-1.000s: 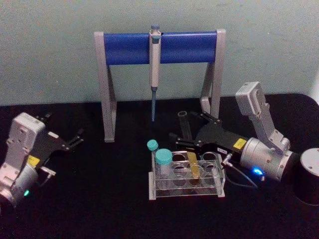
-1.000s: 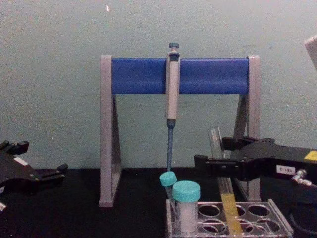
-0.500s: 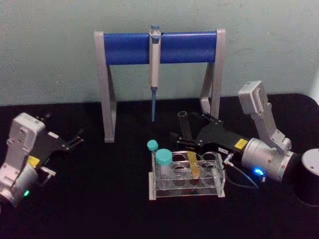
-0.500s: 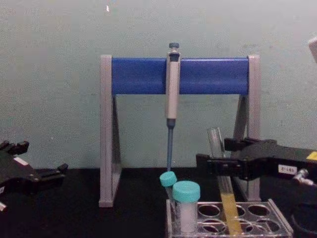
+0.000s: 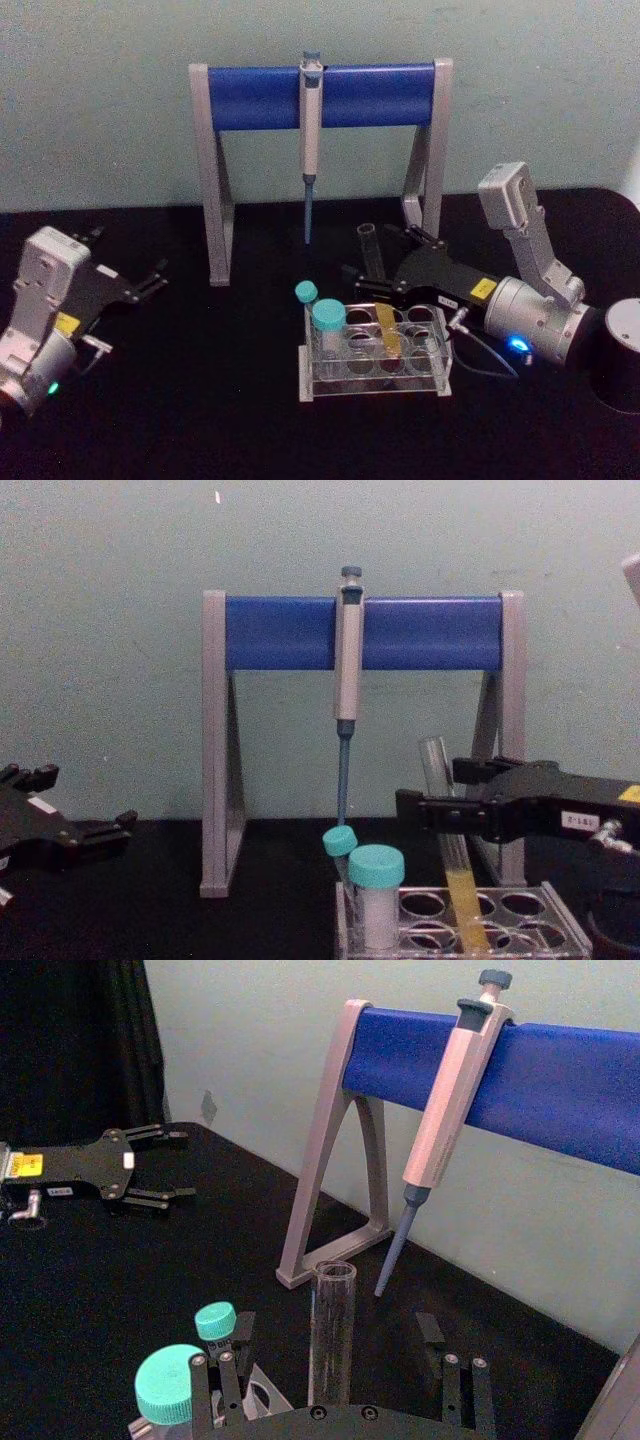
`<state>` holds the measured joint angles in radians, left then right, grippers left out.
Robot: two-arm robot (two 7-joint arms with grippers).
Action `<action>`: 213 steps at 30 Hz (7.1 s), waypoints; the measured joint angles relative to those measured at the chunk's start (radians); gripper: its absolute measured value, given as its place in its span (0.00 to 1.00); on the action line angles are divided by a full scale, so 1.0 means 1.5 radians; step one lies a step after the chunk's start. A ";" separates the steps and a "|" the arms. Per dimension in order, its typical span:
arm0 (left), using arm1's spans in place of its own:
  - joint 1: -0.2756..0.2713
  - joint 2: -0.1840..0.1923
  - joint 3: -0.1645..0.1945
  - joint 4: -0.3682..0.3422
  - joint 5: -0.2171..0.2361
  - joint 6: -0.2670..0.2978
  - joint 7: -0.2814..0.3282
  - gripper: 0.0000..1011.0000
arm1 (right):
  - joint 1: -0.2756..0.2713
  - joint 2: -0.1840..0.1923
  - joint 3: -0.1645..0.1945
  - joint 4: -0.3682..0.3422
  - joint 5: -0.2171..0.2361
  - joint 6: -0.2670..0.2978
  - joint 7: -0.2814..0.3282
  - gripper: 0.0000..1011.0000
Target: Pick up the test tube from the test tube rack, shake it, then place it back into the test tube rack.
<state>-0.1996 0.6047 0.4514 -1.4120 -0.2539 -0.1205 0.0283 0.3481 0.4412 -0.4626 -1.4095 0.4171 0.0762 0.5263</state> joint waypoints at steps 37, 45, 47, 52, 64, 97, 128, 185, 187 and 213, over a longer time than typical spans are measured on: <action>0.000 0.000 0.000 0.000 0.000 0.000 0.000 0.99 | 0.000 0.000 0.000 0.000 -0.001 0.000 0.000 0.22; 0.000 0.000 0.000 0.000 0.000 0.000 0.000 0.99 | 0.000 0.000 0.000 0.000 -0.001 0.000 0.000 0.22; 0.000 0.000 0.000 0.000 0.000 0.000 0.000 0.99 | 0.000 0.000 0.000 0.000 -0.001 0.000 0.000 0.22; 0.000 0.000 0.000 0.000 0.000 0.000 0.000 0.99 | 0.000 0.000 0.000 0.000 -0.001 0.000 0.000 0.22; 0.000 0.000 0.000 0.000 0.000 0.000 0.000 0.99 | -0.009 0.007 0.012 -0.021 0.026 -0.021 0.015 0.22; 0.000 0.000 0.000 0.000 0.000 0.000 0.000 0.99 | -0.058 -0.004 0.080 -0.077 0.044 -0.135 -0.028 0.22; 0.000 0.000 0.000 0.000 0.000 0.000 0.000 0.99 | -0.074 0.106 0.060 -0.154 0.059 -0.070 0.028 0.22; 0.000 0.000 0.000 0.000 0.000 0.000 0.000 0.99 | -0.078 0.106 0.096 -0.155 0.075 -0.077 -0.015 0.22; 0.000 0.000 0.000 0.000 0.000 0.000 0.000 0.99 | -0.075 0.097 0.094 -0.154 0.053 -0.082 -0.036 0.22; 0.000 0.000 0.000 0.000 0.000 0.000 0.000 0.99 | -0.031 0.018 0.070 -0.079 0.141 -0.123 0.102 0.22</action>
<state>-0.1995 0.6046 0.4514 -1.4120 -0.2539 -0.1205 0.0283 0.3010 0.4687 -0.3581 -1.5277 0.6287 -0.1081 0.6799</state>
